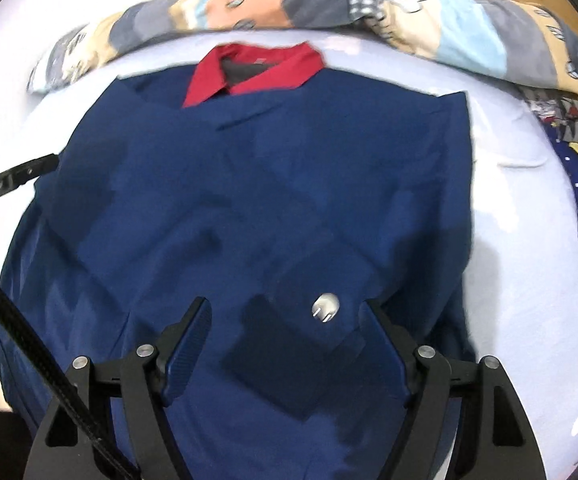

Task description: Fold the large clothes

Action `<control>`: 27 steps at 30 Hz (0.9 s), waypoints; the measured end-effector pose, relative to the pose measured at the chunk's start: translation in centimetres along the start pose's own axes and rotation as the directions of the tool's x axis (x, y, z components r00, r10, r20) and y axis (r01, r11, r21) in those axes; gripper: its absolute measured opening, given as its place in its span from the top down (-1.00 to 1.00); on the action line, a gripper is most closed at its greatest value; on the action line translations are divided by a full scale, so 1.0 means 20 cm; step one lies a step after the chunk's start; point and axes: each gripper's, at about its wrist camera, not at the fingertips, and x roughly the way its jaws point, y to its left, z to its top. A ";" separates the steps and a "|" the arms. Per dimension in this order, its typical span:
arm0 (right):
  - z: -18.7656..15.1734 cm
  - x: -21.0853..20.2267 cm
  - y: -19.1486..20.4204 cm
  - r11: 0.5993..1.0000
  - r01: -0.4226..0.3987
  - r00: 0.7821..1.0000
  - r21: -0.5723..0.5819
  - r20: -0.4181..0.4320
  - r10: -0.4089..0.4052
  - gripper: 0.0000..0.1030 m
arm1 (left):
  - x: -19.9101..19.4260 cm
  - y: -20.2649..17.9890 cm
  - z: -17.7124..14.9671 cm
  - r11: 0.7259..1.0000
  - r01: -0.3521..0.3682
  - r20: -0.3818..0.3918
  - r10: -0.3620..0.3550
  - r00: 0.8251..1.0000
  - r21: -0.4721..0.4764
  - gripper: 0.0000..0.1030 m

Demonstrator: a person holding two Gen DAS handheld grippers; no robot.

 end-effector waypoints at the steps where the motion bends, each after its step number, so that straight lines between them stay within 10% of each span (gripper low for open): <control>1: -0.02 0.01 0.02 1.000 0.001 1.000 -0.011 -0.012 -0.001 -0.56 | 0.01 0.00 -0.04 1.000 -0.020 -0.011 0.020 1.000 -0.009 -0.54; 4: -0.09 0.12 0.04 1.000 0.019 0.997 -0.023 -0.070 -0.020 -0.62 | 0.15 0.02 -0.18 0.997 -0.073 -0.142 0.071 0.987 -0.012 -0.56; 18: -0.20 -0.12 0.05 0.999 -0.032 0.999 -0.001 0.013 0.032 -0.60 | -0.24 -0.13 -0.56 1.000 0.018 -0.044 -0.019 0.999 -0.018 -0.59; 22: -0.27 0.05 0.10 0.998 0.026 0.996 -0.051 -0.082 -0.030 -0.60 | -0.11 -0.18 -0.63 0.997 -0.061 -0.108 0.066 0.992 0.053 -0.59; 27: -0.29 -0.05 0.12 1.000 -0.006 0.999 -0.001 -0.043 0.006 -0.60 | -0.19 -0.26 -0.69 0.984 -0.145 -0.011 0.147 0.989 0.100 -0.60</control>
